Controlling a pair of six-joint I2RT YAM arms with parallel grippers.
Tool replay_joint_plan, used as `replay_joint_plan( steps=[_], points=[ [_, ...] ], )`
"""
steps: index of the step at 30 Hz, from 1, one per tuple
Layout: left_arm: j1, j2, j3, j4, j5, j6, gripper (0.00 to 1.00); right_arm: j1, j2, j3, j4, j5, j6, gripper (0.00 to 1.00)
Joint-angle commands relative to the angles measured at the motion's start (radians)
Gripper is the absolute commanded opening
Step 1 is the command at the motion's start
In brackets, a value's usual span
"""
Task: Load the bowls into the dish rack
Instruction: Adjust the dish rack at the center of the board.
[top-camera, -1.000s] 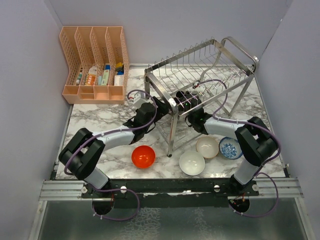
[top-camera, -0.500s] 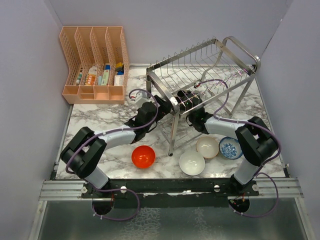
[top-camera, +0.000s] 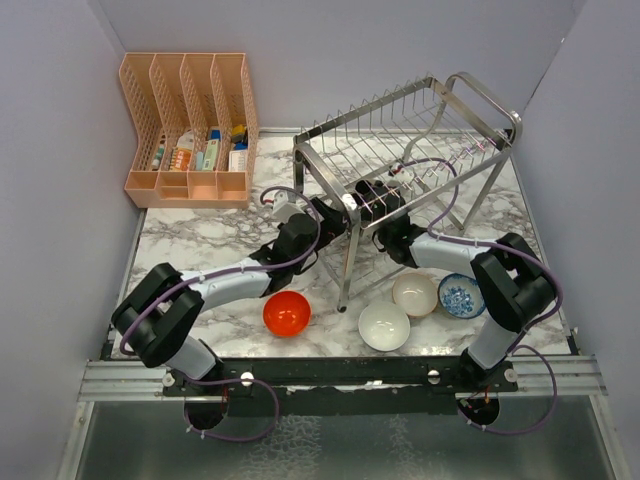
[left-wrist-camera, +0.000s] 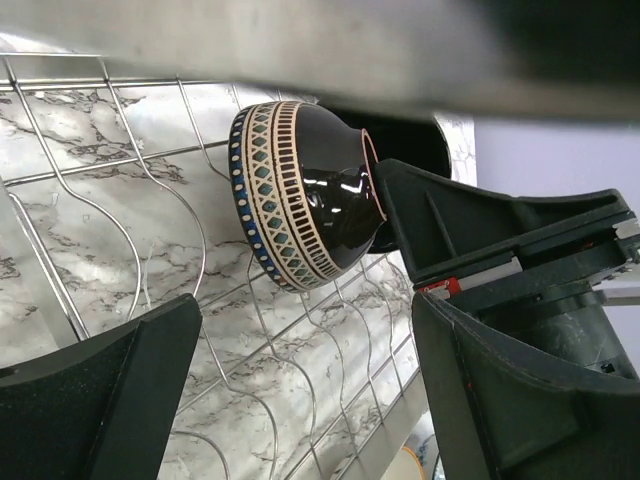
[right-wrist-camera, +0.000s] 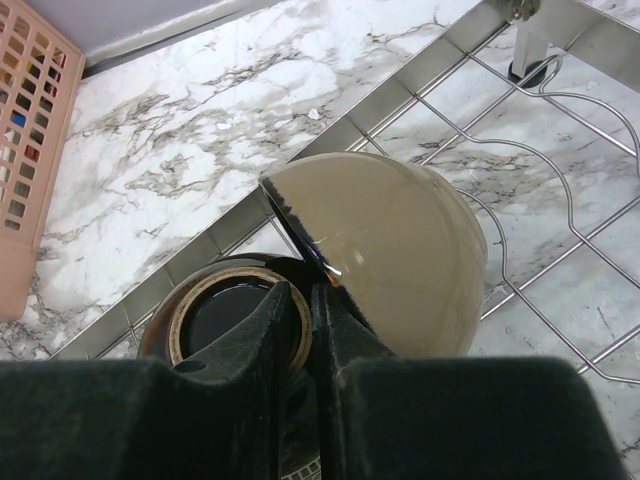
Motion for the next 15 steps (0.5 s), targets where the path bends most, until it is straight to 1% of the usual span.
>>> replay_joint_plan(
  steps=[1, 8, 11, 15],
  points=[
    [-0.089, 0.027, 0.03, -0.039, -0.012, 0.075, 0.89, -0.024, 0.054, -0.058, -0.221, 0.009, -0.026, 0.13],
    [-0.13, 0.124, 0.1, -0.069, -0.044, 0.12, 0.88, -0.029, 0.044, -0.063, -0.223, 0.004, -0.027, 0.13],
    [-0.163, 0.115, 0.073, -0.077, -0.112, 0.124, 0.88, -0.034, 0.041, -0.066, -0.222, 0.003, -0.029, 0.13],
    [-0.167, 0.069, 0.018, -0.083, -0.143, 0.11, 0.88, -0.04, 0.04, -0.071, -0.221, 0.0, -0.027, 0.13]
  ],
)
